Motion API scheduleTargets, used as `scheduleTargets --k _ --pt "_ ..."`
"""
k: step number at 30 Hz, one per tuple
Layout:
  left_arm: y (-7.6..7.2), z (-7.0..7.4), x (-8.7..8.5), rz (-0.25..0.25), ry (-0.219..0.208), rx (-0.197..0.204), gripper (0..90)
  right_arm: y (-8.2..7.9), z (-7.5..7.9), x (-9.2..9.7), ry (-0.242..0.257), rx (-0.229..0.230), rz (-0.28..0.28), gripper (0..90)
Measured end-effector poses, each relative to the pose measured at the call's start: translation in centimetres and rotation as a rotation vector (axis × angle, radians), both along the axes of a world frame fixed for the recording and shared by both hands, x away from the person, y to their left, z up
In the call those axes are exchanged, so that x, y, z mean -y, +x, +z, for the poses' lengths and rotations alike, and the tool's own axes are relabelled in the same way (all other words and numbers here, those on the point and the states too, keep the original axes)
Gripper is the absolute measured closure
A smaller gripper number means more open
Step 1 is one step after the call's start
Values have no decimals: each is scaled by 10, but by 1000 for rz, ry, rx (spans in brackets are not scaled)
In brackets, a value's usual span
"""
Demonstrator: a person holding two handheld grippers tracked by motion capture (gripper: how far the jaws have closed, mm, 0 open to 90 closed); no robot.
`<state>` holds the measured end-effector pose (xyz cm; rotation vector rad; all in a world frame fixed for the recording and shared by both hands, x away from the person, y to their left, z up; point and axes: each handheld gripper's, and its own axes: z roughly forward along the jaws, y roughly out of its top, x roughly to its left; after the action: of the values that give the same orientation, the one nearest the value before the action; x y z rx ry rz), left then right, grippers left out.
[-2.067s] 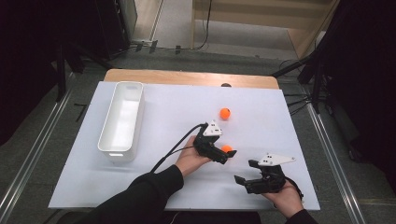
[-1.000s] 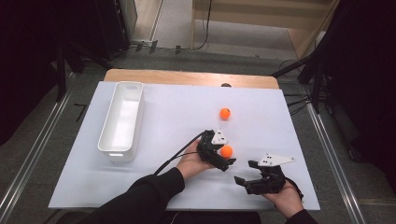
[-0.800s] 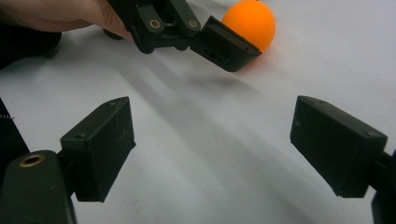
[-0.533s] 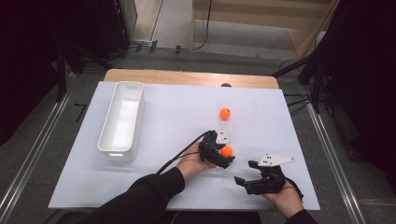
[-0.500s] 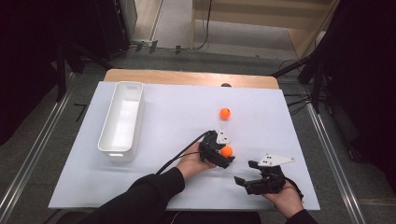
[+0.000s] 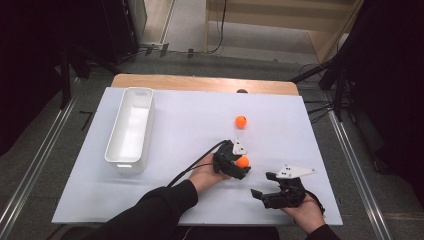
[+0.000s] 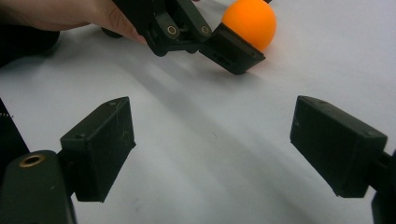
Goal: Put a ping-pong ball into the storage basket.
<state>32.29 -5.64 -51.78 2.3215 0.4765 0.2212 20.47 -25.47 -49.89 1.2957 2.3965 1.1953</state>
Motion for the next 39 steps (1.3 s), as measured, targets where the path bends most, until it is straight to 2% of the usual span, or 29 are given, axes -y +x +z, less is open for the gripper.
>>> scheduleTargets --k 6,13,18,30,36,39 --pt "-1 0 -1 2 -12 2 312 0 0 0 1 -1 1 123" --pt "-2 0 -2 8 -28 2 410 0 0 1 -6 2 1 123" --pt "-2 1 -5 -6 -29 4 502 0 0 0 -7 2 1 123" --pt "-2 1 -5 -10 -29 3 505 0 0 0 -7 -2 5 123" --pt "-3 2 -7 -15 -40 0 505 0 0 0 -7 -3 5 123" --pt "-2 3 -9 -5 -65 -14 505 0 0 0 -8 -2 7 123"
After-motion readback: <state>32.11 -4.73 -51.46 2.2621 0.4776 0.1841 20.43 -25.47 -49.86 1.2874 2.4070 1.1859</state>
